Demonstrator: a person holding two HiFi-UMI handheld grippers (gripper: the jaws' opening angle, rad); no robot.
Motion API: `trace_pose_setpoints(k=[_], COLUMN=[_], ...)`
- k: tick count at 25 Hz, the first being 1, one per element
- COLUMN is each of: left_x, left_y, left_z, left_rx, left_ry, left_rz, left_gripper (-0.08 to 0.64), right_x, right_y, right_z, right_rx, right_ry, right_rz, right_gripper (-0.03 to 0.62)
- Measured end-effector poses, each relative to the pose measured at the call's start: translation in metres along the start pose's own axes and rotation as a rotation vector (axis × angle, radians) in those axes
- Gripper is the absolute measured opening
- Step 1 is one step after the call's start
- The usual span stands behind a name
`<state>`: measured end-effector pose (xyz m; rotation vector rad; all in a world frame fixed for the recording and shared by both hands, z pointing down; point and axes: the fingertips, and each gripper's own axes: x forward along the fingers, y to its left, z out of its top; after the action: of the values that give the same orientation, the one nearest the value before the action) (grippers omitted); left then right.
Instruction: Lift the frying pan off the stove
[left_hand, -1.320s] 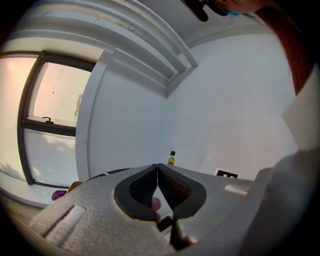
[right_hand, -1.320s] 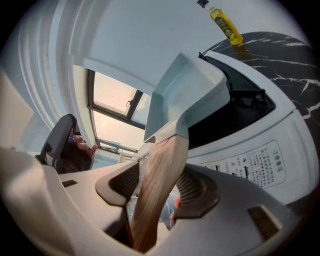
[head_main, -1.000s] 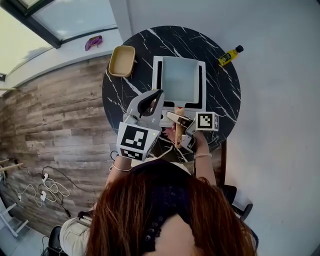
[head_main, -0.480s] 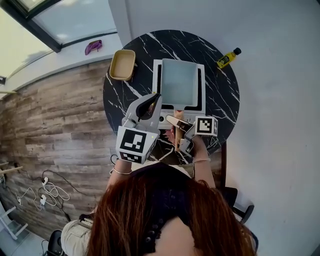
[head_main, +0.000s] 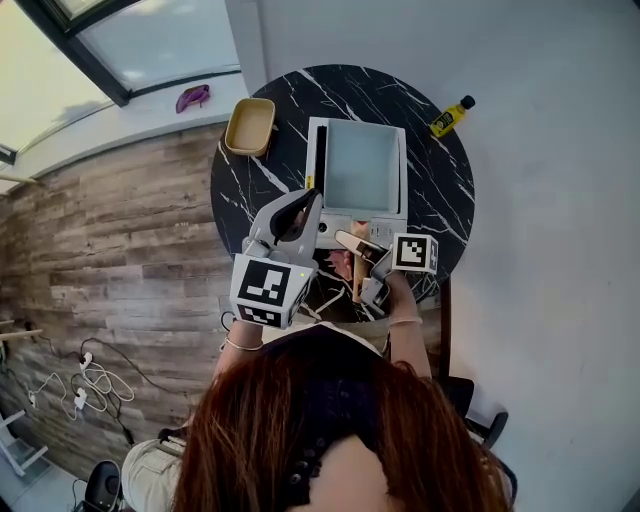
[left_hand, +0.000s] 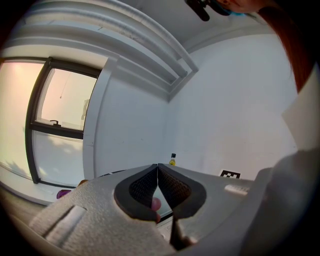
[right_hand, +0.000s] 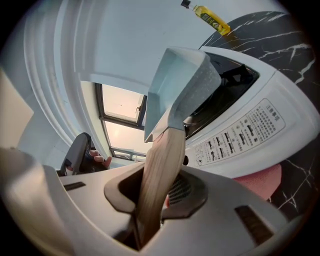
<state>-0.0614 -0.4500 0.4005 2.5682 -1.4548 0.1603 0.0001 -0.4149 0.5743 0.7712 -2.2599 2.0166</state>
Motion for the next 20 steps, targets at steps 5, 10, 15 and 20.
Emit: trace_pose_setpoints(k=[5,10,15,20], left_x=[-0.018,-0.033,-0.050,-0.066], left_y=[-0.010,-0.021,-0.031,-0.043], left_z=[0.004,0.006,0.009,0.011], left_rx=[0.008,0.035,0.044,0.055], left_ry=[-0.009,-0.017,-0.029,-0.039], left_rz=[0.020,0.029,0.038,0.047], left_gripper=[0.014,0.014,0.014,0.014], right_x=[-0.013,-0.022,-0.031,-0.044], right_y=[0.008,0.016,0.028,0.039], right_z=[-0.011,-0.024,-0.039,-0.051], right_rx=[-0.017,-0.050,-0.067,-0.078], right_ry=[-0.008,-0.002,-0.012,-0.032], right_rz=[0.000,-0.007,0.016,0.026], right_gripper=[0.088,0.089,0.089,0.089])
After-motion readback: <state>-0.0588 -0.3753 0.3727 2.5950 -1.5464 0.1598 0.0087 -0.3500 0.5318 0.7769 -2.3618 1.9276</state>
